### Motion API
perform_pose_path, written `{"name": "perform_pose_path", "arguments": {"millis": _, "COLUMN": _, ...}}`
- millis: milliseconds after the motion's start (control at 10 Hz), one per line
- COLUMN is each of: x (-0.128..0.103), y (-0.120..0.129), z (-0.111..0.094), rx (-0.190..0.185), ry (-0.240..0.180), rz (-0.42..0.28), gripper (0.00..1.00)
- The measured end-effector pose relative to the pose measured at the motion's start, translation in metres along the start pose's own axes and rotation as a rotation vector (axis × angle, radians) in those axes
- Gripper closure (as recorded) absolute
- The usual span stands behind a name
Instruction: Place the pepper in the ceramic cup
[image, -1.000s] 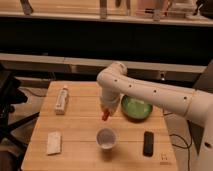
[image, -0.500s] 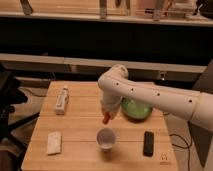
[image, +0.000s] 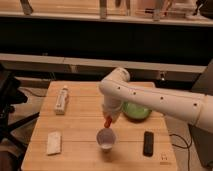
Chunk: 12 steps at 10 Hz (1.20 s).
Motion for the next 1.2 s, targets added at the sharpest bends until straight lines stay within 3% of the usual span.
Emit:
{"name": "perform_pose_path", "arguments": {"millis": 1000, "x": -0.023, "y": 0.019, "z": -0.004, "rx": -0.016, "ry": 0.005, "rz": -0.044, "gripper": 0.96}}
{"name": "perform_pose_path", "arguments": {"millis": 1200, "x": -0.023, "y": 0.02, "z": -0.004, "rx": -0.014, "ry": 0.008, "rz": -0.047, "gripper": 0.84}}
